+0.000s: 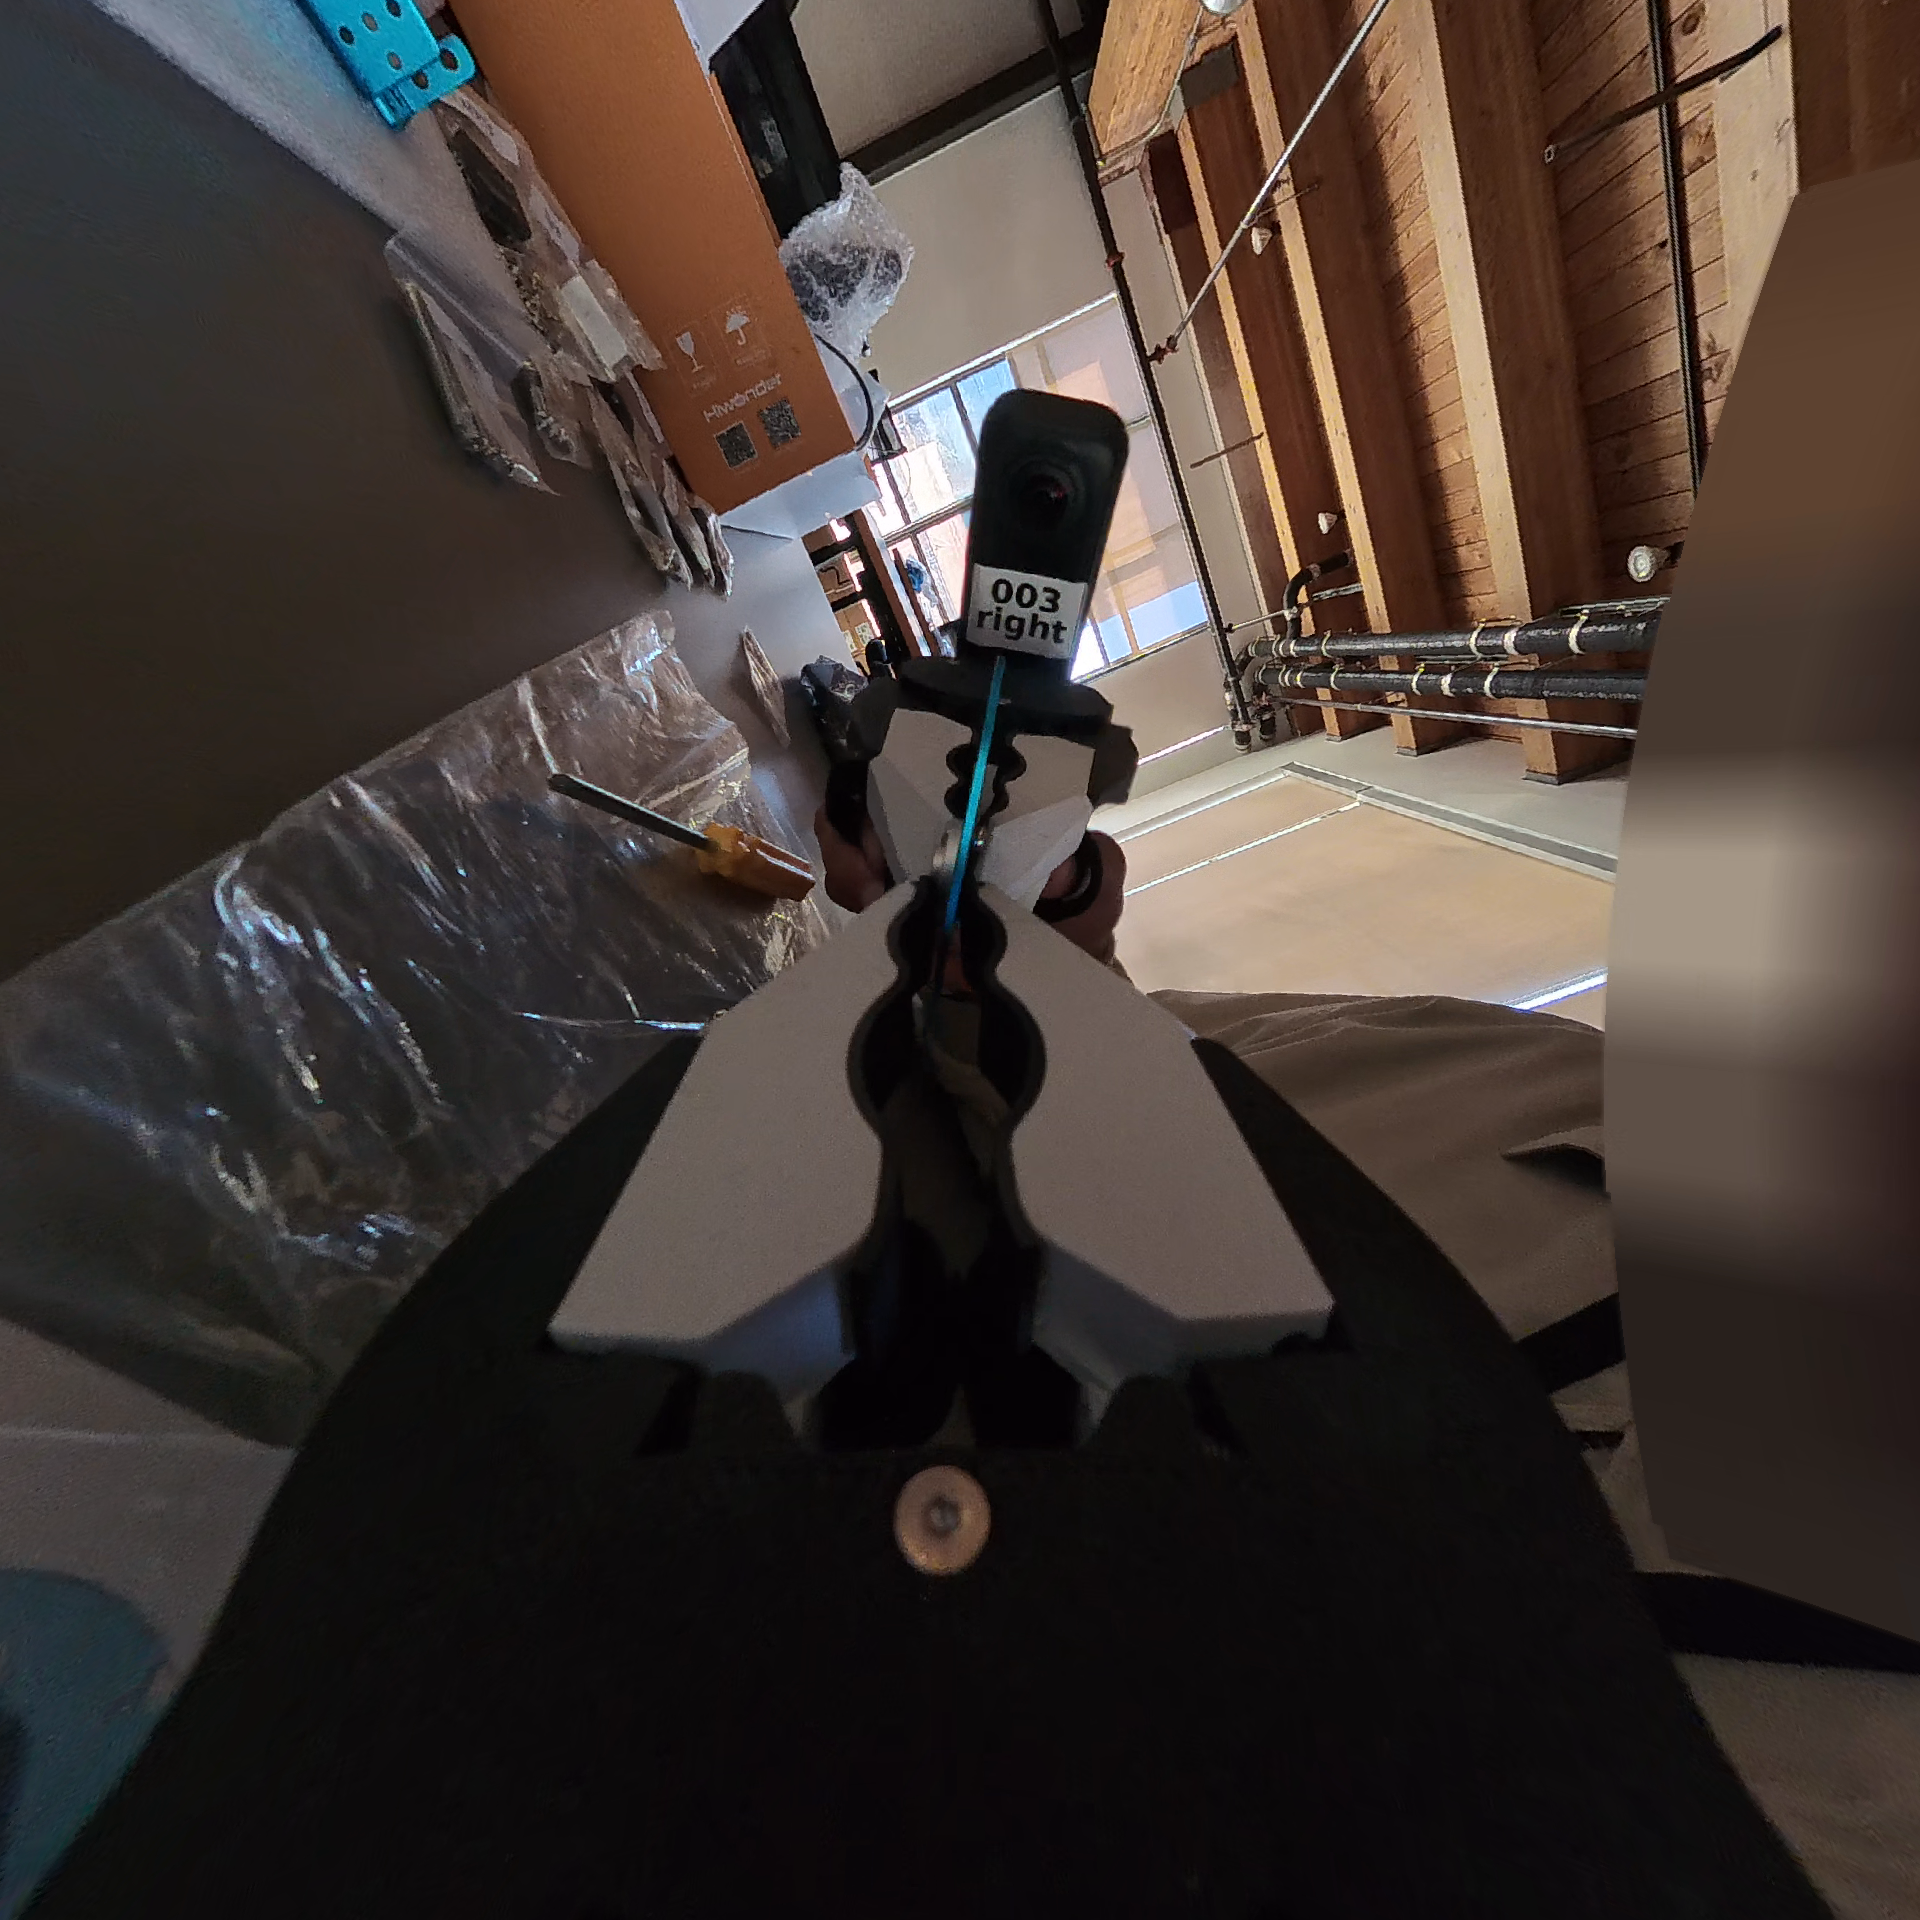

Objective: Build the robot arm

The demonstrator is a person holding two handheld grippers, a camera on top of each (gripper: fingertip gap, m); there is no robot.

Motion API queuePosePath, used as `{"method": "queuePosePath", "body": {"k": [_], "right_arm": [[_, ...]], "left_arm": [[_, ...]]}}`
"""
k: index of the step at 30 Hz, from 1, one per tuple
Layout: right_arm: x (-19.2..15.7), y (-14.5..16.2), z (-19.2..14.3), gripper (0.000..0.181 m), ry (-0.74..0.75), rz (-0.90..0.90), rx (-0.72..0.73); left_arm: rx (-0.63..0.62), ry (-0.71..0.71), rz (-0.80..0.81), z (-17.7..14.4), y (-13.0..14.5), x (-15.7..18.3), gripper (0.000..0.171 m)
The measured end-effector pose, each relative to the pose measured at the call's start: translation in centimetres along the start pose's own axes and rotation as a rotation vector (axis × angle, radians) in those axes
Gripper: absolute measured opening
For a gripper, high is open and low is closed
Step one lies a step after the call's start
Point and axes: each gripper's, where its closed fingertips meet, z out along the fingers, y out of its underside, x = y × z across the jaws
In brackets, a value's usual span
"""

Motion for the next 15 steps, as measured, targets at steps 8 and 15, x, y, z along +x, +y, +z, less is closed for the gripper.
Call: {"method": "queuePosePath", "body": {"k": [8, 15], "right_arm": [[-0.31, -0.02, 0.08, 0.0, -0.009, 0.004, -0.003], [-0.04, -0.01, -0.02, 0.0, -0.026, 0.036, -0.001]], "left_arm": [[0.011, 0.013, -0.001, 0.1, -0.11, 0.3, 0.004], [-0.003, -0.008, -0.009, 0.04, 0.05, -0.11, 0.004]]}}
